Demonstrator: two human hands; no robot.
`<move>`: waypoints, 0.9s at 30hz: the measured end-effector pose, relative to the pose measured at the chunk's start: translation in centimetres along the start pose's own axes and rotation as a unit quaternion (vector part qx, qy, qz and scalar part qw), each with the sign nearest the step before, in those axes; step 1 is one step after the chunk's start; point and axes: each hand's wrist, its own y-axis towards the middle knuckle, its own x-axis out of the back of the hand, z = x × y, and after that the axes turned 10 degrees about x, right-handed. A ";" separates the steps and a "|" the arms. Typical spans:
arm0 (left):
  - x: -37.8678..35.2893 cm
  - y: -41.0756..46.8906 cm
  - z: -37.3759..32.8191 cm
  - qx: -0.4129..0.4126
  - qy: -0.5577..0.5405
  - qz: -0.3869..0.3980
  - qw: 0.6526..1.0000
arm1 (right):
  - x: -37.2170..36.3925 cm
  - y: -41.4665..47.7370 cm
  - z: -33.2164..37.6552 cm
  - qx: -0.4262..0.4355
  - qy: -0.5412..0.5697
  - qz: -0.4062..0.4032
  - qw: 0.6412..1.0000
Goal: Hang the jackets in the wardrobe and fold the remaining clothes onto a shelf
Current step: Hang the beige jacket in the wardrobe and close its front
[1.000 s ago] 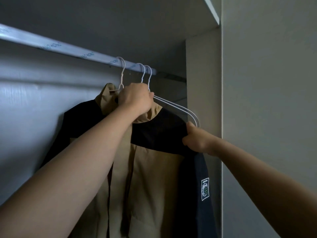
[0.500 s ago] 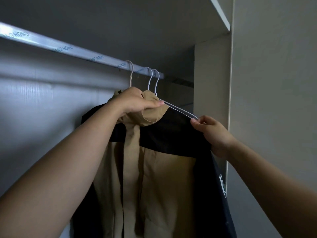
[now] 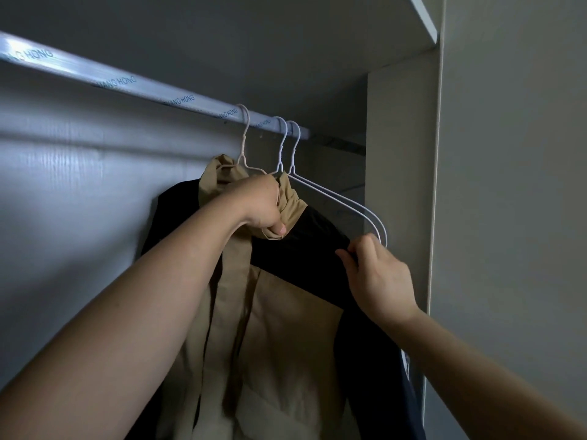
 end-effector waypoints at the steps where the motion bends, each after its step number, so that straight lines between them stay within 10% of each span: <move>1: 0.0 -0.2 0.1 0.001 0.021 -0.012 1.000 | -0.3 -0.1 0.3 -0.013 0.004 0.007 1.000; 11: -0.4 -1.7 -0.8 0.037 0.110 -0.083 0.990 | -0.4 -2.4 -2.2 -0.241 0.193 0.342 0.888; 16: -2.1 -3.5 -3.2 -0.016 0.156 -0.320 0.934 | 0.7 -1.6 -3.1 -0.276 0.305 0.349 0.842; 19: -2.4 -3.7 -4.2 -0.235 0.217 -0.254 0.913 | 1.2 -0.5 -2.8 -0.294 0.293 0.287 0.864; 22: -2.2 -2.4 -4.4 -0.244 0.152 -0.127 0.949 | 2.0 0.3 -3.1 -0.277 0.193 0.211 0.917; 27: -2.2 -0.5 -4.0 -0.263 0.030 -0.203 0.943 | 3.8 0.8 -3.9 -0.162 0.056 0.223 0.960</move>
